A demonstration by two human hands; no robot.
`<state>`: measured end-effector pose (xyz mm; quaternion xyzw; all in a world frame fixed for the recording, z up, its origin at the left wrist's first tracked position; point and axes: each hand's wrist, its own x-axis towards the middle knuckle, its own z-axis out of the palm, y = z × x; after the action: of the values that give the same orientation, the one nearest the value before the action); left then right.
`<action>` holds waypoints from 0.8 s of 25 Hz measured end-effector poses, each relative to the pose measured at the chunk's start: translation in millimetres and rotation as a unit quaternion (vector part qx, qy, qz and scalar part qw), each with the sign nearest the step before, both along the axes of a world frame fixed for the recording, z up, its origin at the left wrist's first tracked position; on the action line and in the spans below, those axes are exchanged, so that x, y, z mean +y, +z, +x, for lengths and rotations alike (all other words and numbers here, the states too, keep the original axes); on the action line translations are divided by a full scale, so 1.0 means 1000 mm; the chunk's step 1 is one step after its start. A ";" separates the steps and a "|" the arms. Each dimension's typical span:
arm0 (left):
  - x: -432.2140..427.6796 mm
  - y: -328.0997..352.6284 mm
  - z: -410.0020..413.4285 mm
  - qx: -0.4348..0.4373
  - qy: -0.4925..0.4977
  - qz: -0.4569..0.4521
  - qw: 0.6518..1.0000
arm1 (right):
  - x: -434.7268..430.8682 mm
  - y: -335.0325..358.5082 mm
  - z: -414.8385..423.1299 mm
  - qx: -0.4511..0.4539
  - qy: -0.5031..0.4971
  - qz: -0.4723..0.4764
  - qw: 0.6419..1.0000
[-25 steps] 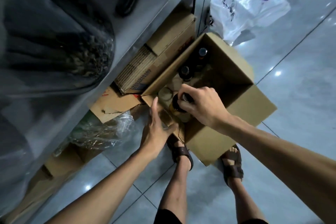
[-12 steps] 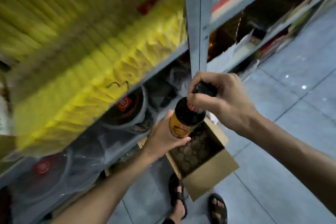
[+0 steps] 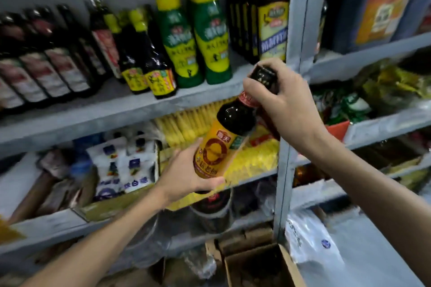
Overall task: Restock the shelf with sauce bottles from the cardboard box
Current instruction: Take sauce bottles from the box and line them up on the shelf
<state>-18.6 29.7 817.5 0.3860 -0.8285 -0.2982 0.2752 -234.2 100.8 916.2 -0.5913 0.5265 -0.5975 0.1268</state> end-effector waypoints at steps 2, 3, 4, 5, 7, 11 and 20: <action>0.009 0.033 0.021 0.032 0.030 -0.021 0.999 | -0.007 0.026 0.017 -0.028 0.036 -0.010 0.999; 0.012 0.047 0.033 0.045 0.046 -0.034 0.997 | -0.010 0.036 0.030 -0.027 0.056 -0.011 0.998; 0.015 0.057 0.046 0.059 0.062 -0.042 0.995 | -0.014 0.044 0.047 -0.012 0.072 -0.007 0.997; 0.016 0.066 0.059 0.070 0.077 -0.047 0.993 | -0.018 0.051 0.066 0.007 0.086 0.000 0.996; 0.017 0.079 0.090 0.085 0.112 -0.051 0.989 | -0.028 0.060 0.107 0.015 0.116 0.003 0.993; 0.020 0.098 0.163 0.107 0.188 -0.083 0.973 | -0.047 0.068 0.193 -0.032 0.227 0.048 0.972; -0.020 0.124 0.381 0.156 0.268 -0.120 0.943 | -0.107 0.076 0.441 -0.106 0.348 0.106 0.925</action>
<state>362.4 9.2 941.6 0.5060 -0.6709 -0.1681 0.5155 206.8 -5.8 991.8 -0.6533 0.3318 -0.5157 0.4440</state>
